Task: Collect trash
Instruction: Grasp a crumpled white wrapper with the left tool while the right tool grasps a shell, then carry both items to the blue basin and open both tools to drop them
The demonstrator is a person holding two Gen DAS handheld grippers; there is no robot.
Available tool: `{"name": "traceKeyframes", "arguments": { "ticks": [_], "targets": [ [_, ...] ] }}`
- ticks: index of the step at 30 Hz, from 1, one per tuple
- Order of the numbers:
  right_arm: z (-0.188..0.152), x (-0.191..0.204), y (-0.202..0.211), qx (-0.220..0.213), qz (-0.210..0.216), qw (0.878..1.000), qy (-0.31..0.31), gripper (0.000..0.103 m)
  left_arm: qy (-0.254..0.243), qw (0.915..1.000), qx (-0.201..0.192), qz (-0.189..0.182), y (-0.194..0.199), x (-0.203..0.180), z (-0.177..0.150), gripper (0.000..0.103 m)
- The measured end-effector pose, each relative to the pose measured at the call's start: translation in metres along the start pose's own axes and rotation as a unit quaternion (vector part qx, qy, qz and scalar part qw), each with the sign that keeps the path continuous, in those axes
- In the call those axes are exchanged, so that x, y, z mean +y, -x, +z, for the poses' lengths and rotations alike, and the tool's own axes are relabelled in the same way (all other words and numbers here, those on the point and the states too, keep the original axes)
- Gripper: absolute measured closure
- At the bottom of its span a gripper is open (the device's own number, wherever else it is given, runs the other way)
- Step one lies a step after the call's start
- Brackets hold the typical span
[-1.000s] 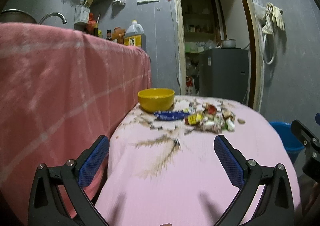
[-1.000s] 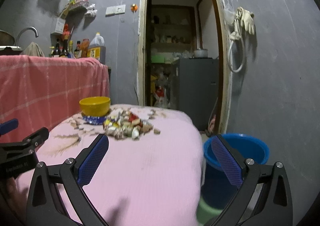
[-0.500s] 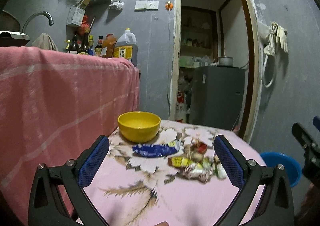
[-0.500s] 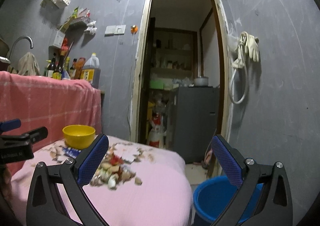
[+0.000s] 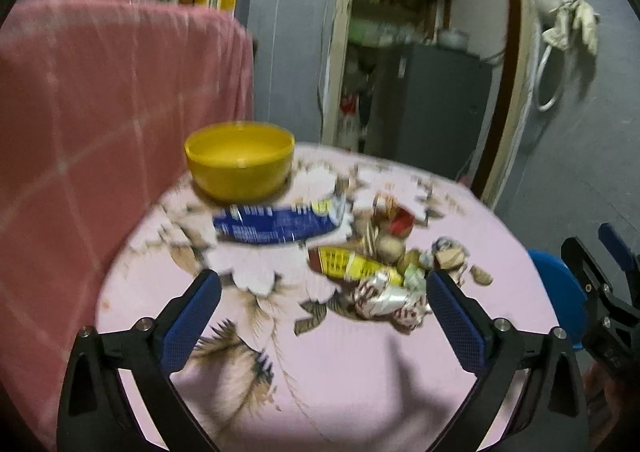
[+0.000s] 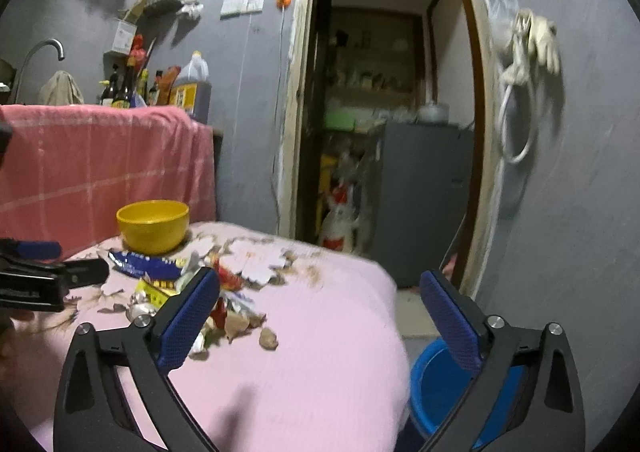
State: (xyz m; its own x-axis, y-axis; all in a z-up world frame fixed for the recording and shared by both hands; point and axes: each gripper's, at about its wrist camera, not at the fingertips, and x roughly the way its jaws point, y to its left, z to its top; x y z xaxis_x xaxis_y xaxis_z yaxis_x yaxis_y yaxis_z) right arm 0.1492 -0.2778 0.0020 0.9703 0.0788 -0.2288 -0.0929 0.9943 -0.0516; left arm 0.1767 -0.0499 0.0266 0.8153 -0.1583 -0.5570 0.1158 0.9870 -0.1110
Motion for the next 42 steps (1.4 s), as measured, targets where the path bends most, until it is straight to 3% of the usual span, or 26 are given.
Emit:
{"name": "traceKeyframes", "arguments": {
  "ticks": [1, 3, 6, 12, 16, 20, 24, 28, 30, 32, 37, 42],
  "targets": [
    [-0.001, -0.001, -0.003, 0.01, 0.004, 1.0, 0.0, 0.012, 0.005, 0.9998, 0.016, -0.007, -0.007, 0.001, -0.001, 0.014],
    [-0.005, -0.002, -0.011, 0.031, 0.017, 0.999, -0.001, 0.024, 0.016, 0.998, 0.053, -0.03, -0.02, 0.002, -0.003, 0.033],
    [-0.01, -0.001, -0.023, 0.064, 0.034, 0.997, 0.001, 0.035, 0.029, 0.9931, 0.096, -0.062, -0.036, 0.001, -0.005, 0.047],
    [-0.021, 0.001, -0.045, 0.126, 0.065, 0.99, -0.003, 0.051, 0.033, 0.9892, 0.108, -0.094, -0.04, -0.005, -0.002, 0.057],
    [-0.023, 0.003, -0.053, 0.149, 0.079, 0.986, 0.002, 0.054, 0.036, 0.9867, 0.112, -0.112, -0.039, -0.009, -0.001, 0.059],
    [-0.026, 0.007, -0.066, 0.176, 0.095, 0.98, 0.012, 0.057, 0.041, 0.9837, 0.123, -0.125, -0.044, -0.013, 0.002, 0.069],
    [-0.028, 0.009, -0.078, 0.199, 0.108, 0.974, 0.011, 0.057, 0.042, 0.9829, 0.125, -0.129, -0.051, -0.014, 0.0, 0.071],
    [-0.028, 0.009, -0.084, 0.208, 0.116, 0.971, 0.01, 0.067, 0.046, 0.9821, 0.124, -0.134, -0.053, -0.012, 0.001, 0.072],
    [-0.028, 0.008, -0.088, 0.215, 0.12, 0.969, 0.004, 0.083, 0.047, 0.9821, 0.124, -0.134, -0.054, -0.012, 0.001, 0.073],
    [-0.029, 0.006, -0.088, 0.217, 0.129, 0.968, -0.001, 0.089, 0.047, 0.9822, 0.124, -0.133, -0.054, -0.013, 0.001, 0.074],
    [-0.027, -0.001, -0.073, 0.192, 0.129, 0.973, -0.014, 0.09, 0.039, 0.9843, 0.105, -0.137, -0.042, -0.015, 0.001, 0.076],
    [-0.016, -0.023, -0.04, 0.127, 0.094, 0.987, -0.036, 0.09, -0.009, 0.9901, 0.03, -0.137, -0.01, -0.041, 0.008, 0.076]
  ]
}}
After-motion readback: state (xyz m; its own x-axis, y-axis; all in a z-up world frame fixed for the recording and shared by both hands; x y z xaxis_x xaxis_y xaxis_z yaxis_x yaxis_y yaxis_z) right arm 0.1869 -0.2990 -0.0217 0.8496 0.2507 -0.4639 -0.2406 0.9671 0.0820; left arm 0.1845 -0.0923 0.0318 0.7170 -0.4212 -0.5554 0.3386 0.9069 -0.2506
